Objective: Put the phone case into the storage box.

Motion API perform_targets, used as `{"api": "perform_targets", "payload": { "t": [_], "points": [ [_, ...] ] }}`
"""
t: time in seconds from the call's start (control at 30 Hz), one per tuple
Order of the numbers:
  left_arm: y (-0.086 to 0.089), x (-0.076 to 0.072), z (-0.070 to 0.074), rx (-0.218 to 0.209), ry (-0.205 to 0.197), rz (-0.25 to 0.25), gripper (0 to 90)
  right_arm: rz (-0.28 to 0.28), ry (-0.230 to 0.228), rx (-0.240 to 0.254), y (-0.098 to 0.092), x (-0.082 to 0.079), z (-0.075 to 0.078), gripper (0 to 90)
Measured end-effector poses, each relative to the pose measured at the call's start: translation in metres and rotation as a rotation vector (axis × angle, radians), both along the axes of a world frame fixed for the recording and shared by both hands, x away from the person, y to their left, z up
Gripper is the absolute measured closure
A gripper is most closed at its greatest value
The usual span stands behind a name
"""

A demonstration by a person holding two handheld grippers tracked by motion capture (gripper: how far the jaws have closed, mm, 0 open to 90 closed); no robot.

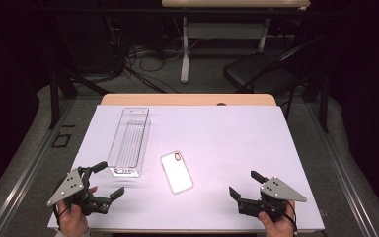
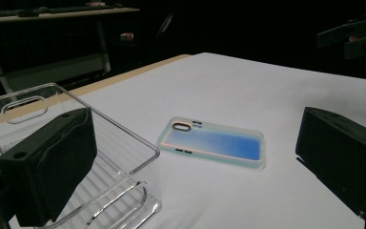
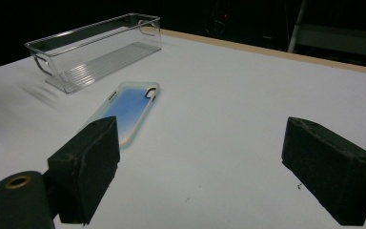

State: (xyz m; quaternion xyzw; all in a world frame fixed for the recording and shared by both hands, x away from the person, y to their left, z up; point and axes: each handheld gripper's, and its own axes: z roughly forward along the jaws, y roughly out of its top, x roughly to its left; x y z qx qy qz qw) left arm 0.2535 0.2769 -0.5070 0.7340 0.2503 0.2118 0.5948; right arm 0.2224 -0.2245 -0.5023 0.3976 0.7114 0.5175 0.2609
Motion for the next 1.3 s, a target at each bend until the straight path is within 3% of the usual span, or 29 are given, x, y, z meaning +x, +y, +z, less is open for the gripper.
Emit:
{"api": "perform_targets", "payload": {
  "t": [0.23,0.6,0.7,1.3],
  "points": [
    [-0.001,0.000,-0.001,-0.003,0.001,-0.002,0.3,0.007,0.086,0.004,0.012,0.021,0.009,7.8],
    [0.000,0.001,-0.001,-0.003,0.007,0.002,0.4,0.036,0.120,-0.018,0.034,0.043,0.028,5.2],
    [0.000,0.001,-0.001,-0.004,0.009,0.002,0.4,0.050,0.136,-0.035,0.042,0.051,0.033,10.2],
    [0.000,0.001,-0.001,-0.003,0.010,0.000,0.4,0.118,0.228,-0.097,0.070,0.077,0.049,20.2]
  ]
}}
